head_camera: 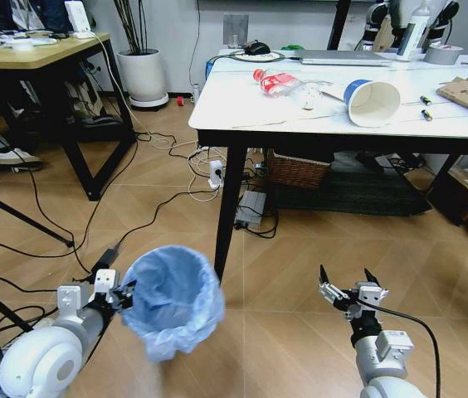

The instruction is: Pick up the trash bin and place the trash from the table into it.

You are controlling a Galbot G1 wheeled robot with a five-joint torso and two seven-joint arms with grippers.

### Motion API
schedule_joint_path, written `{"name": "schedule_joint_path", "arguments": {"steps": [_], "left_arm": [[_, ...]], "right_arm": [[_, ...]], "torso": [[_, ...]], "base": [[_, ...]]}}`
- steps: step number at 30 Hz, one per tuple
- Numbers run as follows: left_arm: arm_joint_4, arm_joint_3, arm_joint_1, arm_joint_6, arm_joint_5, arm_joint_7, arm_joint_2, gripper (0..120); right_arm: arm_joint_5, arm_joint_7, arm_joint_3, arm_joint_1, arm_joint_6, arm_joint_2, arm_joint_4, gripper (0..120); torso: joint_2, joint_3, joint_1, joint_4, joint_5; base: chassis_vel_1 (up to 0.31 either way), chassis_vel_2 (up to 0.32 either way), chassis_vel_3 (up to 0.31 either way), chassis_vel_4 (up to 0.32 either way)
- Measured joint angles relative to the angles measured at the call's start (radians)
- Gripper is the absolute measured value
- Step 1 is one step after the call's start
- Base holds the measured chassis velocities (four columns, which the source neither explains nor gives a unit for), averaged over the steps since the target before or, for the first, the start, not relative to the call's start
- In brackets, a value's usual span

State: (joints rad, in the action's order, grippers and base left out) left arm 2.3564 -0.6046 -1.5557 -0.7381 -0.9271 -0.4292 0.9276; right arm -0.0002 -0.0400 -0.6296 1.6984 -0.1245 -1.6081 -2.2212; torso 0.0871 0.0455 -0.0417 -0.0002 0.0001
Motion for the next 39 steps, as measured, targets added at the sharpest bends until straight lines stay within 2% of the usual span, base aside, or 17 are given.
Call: {"name": "schedule_joint_path", "arguments": {"steps": [8,19,28,39], "left_arm": [[0.145,0.1,0.004,0.0,-0.116,-0.127,-0.081,0],[0.154,0.174,-0.012,0.001,-0.195,-0.203,-0.136,0],[0.148,0.172,-0.006,0.002,-0.156,-0.163,-0.171,0],[0.146,0.206,0.031,0.003,-0.101,-0.111,-0.122,0]], "right_arm": [[0.004,-0.001,-0.027,0.017,-0.008,0.0,-0.037,100],[0.009,-0.002,-0.059,0.036,-0.007,0.0,-0.063,100],[0.006,-0.002,-0.065,0.048,-0.007,0.0,-0.077,100],[0.002,-0.002,-0.071,0.066,-0.018,0.0,-0.096,100]], "torso": [[0.0,0.0,0.0,0.0001,0.0001],[0.0,0.0,0.0,0.0002,-0.0001],[0.0,0.0,0.0,0.0002,-0.0001],[0.0,0.0,0.0,0.0001,-0.0001]], "base": [[0.0,0.0,0.0,0.0],[0.0,0.0,0.0,0.0],[0.0,0.0,0.0,0.0],[0.0,0.0,0.0,0.0]]}}
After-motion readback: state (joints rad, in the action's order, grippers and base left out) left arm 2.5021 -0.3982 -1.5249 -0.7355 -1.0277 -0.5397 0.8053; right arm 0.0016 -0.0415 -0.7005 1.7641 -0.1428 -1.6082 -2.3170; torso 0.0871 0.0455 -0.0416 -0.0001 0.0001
